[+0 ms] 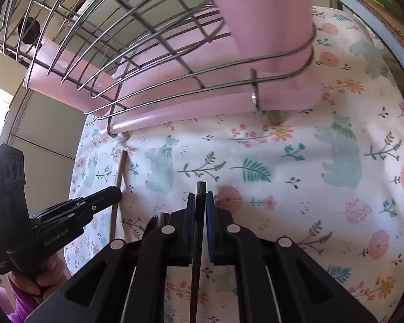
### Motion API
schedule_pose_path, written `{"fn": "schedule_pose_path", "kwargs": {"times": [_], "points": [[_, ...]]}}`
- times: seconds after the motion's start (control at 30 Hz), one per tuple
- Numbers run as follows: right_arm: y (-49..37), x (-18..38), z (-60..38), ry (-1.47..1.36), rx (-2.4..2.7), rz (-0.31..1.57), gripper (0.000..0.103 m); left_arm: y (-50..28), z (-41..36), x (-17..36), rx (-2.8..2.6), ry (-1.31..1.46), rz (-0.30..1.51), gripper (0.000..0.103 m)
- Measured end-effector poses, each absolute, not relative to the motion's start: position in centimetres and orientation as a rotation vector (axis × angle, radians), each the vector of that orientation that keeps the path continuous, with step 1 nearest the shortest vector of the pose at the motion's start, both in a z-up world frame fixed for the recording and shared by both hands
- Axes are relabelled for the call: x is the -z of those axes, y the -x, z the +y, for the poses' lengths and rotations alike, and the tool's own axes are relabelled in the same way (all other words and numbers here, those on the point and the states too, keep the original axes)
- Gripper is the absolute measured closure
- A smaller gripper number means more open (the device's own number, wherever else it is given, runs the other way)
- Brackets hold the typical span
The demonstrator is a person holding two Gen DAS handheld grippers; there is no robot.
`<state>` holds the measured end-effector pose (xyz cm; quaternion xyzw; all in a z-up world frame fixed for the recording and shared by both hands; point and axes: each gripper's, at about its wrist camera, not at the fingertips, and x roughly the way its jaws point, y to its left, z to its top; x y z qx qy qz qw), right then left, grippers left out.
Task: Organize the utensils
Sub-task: 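Lift the wooden chopstick with the left tool while the right tool lifts the dark chopstick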
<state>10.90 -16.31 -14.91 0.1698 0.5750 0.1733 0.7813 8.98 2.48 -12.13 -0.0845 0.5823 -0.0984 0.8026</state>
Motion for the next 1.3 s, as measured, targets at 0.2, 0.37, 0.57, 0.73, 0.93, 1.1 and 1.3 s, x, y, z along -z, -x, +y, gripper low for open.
{"fn": "schedule_pose_path", "kwargs": {"times": [0.2, 0.37, 0.57, 0.73, 0.93, 1.1, 1.3], "points": [[-10.7, 15.3, -17.2, -0.370, -0.361, 1.246, 0.096, -10.0, 1.8, 12.4, 0.209, 0.153, 1.290, 0.094], [-10.6, 15.4, -16.9, -0.369, -0.365, 1.232, 0.096, -11.0, 1.0, 13.1, 0.201, 0.177, 1.311, 0.094], [-10.1, 15.1, -17.7, -0.401, -0.371, 1.207, 0.096, -10.3, 1.0, 12.8, 0.219, 0.189, 1.282, 0.095], [-9.0, 13.4, -18.7, -0.418, -0.383, 1.150, 0.096, -9.1, 1.6, 11.0, 0.243, 0.202, 1.221, 0.095], [-7.6, 10.6, -20.0, -0.427, -0.381, 1.047, 0.096, -7.2, 2.3, 7.9, 0.262, 0.231, 1.117, 0.096], [-6.2, 8.2, -21.3, -0.442, -0.378, 0.955, 0.096, -5.0, 2.7, 5.3, 0.262, 0.230, 0.982, 0.096], [-5.1, 6.4, -22.1, -0.426, -0.370, 0.896, 0.096, -4.7, 2.7, 4.4, 0.263, 0.192, 0.970, 0.096]]}}
